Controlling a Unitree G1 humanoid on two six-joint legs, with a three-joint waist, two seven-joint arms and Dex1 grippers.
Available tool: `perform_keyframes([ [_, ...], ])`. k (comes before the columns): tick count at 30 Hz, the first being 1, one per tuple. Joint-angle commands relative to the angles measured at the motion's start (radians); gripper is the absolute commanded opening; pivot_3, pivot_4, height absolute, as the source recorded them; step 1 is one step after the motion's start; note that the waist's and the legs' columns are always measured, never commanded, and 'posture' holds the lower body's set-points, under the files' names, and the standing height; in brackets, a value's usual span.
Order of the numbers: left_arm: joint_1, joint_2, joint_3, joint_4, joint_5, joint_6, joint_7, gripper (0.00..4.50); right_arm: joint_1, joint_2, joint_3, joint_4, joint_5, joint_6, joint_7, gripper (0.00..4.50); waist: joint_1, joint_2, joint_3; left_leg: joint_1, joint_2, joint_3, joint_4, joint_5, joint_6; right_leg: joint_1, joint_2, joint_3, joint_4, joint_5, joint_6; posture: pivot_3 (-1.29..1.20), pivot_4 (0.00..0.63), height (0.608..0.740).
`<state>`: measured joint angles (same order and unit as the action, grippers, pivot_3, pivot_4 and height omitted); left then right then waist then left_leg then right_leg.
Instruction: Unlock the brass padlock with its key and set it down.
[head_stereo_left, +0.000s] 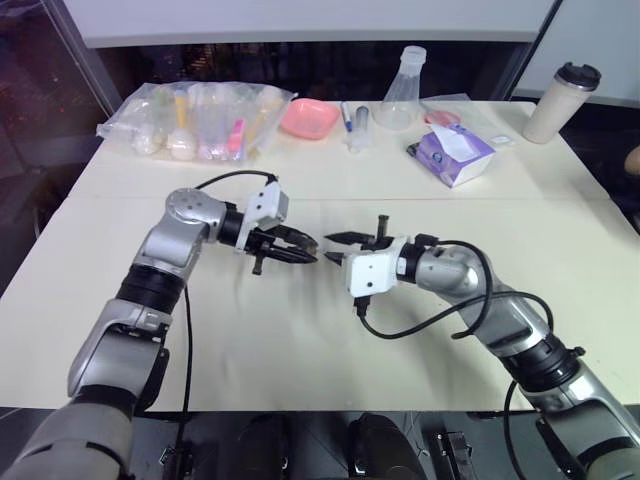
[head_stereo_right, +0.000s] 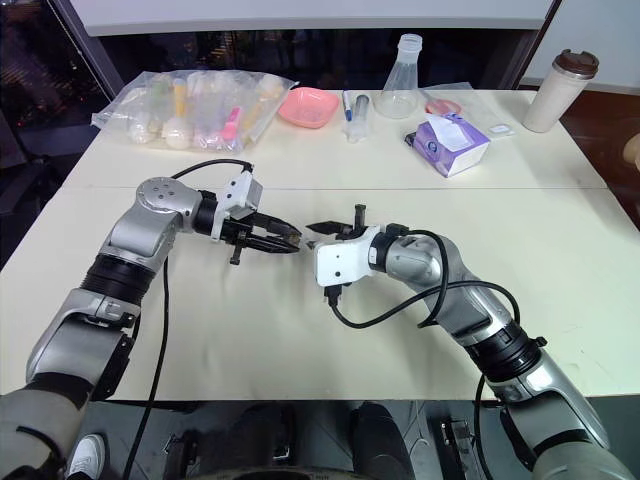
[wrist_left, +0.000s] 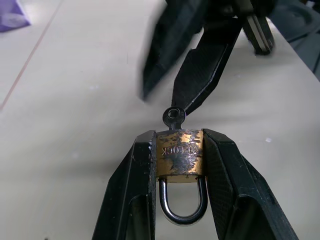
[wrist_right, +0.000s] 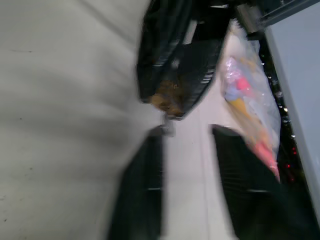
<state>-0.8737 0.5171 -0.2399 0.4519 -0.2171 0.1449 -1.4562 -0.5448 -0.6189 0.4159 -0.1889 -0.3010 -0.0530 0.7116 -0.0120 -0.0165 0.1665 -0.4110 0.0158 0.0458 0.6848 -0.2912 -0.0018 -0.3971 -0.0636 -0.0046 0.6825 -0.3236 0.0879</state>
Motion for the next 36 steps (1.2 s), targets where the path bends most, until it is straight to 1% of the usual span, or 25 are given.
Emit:
perform_keyframes([
  [1,-0.015,-0.013,0.001,0.006,0.015,-0.028,0.001,0.78,-0.022,0.026,-0.035,-0.031,0.002,-0.017,-0.009,0.04,0.0,0.0,0.0,0.0,0.0,0.0,0.0,0.0,0.0,0.0,0.0,0.0,0.0,0.0,0.0,0.0,0.15,0.715],
  [7,-0.013,-0.025,0.005,0.017,0.031,-0.075,0.013,0.78,-0.023,0.044,-0.031,-0.025,-0.001,-0.018,0.01,0.04,-0.001,0.0,0.0,0.0,0.0,0.0,0.0,0.0,0.0,0.0,0.0,0.0,0.0,0.0,0.0,0.0,0.15,0.715],
  [9,-0.009,-0.027,0.005,0.011,0.045,-0.13,0.027,0.78,-0.032,0.062,-0.038,-0.014,0.039,0.02,0.038,0.04,-0.001,0.0,0.0,0.0,0.0,0.0,0.0,0.0,0.0,0.0,0.0,0.0,0.0,0.0,0.0,0.0,0.15,0.715],
  [14,0.003,-0.04,0.004,-0.001,0.086,-0.308,0.07,0.78,-0.057,0.103,-0.07,-0.012,0.167,0.212,0.154,0.04,0.0,0.0,0.0,0.0,0.0,0.0,0.0,0.0,0.0,0.0,0.0,0.0,0.0,0.0,0.0,0.0,0.15,0.715],
  [17,0.009,-0.042,0.004,0.002,0.1,-0.387,0.078,0.78,-0.066,0.105,-0.075,-0.014,0.202,0.297,0.202,0.04,0.001,0.0,0.0,0.0,0.0,0.0,0.0,0.0,0.0,0.0,0.0,0.0,0.0,0.0,0.0,0.0,0.15,0.715],
  [20,0.016,-0.043,0.008,-0.01,0.104,-0.419,0.079,0.78,-0.069,0.095,-0.072,-0.022,0.224,0.356,0.238,0.04,0.0,0.0,0.0,0.0,0.0,0.0,0.0,0.0,0.0,0.0,0.0,0.0,0.0,0.0,0.0,0.0,0.15,0.715],
  [23,0.02,-0.032,0.013,-0.032,0.092,-0.377,0.068,0.78,-0.07,0.092,-0.076,-0.027,0.193,0.289,0.202,0.04,0.0,0.0,0.0,0.0,0.0,0.0,0.0,0.0,0.0,0.0,0.0,0.0,0.0,0.0,0.0,0.0,0.15,0.715],
  [26,0.005,-0.021,0.033,-0.051,0.022,-0.186,0.022,0.78,-0.073,0.032,-0.046,0.019,0.012,-0.019,0.061,0.04,0.0,0.0,0.0,0.0,0.0,0.0,0.0,0.0,0.0,0.0,0.0,0.0,0.0,0.0,0.0,0.0,0.15,0.715],
  [27,-0.003,-0.009,0.034,-0.042,0.011,-0.143,-0.005,0.78,-0.062,0.003,-0.039,0.035,-0.043,-0.131,0.01,0.04,-0.001,0.0,0.0,0.0,0.0,0.0,0.0,0.0,0.0,-0.001,0.0,0.0,0.001,0.0,0.0,0.0,0.15,0.715],
  [29,-0.01,0.008,0.03,-0.032,0.009,-0.106,-0.035,0.78,-0.047,-0.026,-0.036,0.061,-0.101,-0.262,-0.055,0.04,0.0,0.0,0.0,0.0,0.0,0.0,0.0,0.0,0.0,-0.001,0.0,0.0,0.001,0.0,0.0,0.0,0.15,0.715],
  [30,-0.014,0.015,0.029,-0.028,0.003,-0.086,-0.054,0.78,-0.036,-0.041,-0.035,0.076,-0.123,-0.325,-0.086,0.28,-0.001,0.0,0.0,0.0,-0.001,0.0,0.0,0.0,0.0,-0.001,0.001,0.0,0.001,0.0,0.0,0.0,0.15,0.715],
  [32,-0.031,0.025,0.034,-0.023,-0.026,-0.027,-0.097,0.78,-0.016,-0.06,-0.047,0.101,-0.156,-0.44,-0.153,1.01,-0.002,0.0,0.0,0.0,0.0,0.001,0.0,0.001,-0.001,-0.001,0.001,0.0,0.001,0.0,0.0,0.0,0.15,0.715],
  [33,-0.038,0.028,0.037,-0.023,-0.036,-0.007,-0.115,0.78,-0.014,-0.062,-0.053,0.113,-0.168,-0.475,-0.177,1.38,-0.002,0.0,0.0,0.0,0.0,0.001,0.0,0.003,-0.005,-0.001,0.002,0.0,0.001,0.0,0.0,0.0,0.15,0.715],
  [36,-0.052,0.03,0.037,-0.028,-0.051,0.022,-0.147,0.78,-0.033,-0.059,-0.063,0.155,-0.179,-0.548,-0.219,2.86,-0.003,0.0,0.0,0.0,0.0,0.001,0.0,0.003,-0.006,-0.001,0.002,0.0,0.001,0.0,0.0,0.0,0.15,0.715],
])
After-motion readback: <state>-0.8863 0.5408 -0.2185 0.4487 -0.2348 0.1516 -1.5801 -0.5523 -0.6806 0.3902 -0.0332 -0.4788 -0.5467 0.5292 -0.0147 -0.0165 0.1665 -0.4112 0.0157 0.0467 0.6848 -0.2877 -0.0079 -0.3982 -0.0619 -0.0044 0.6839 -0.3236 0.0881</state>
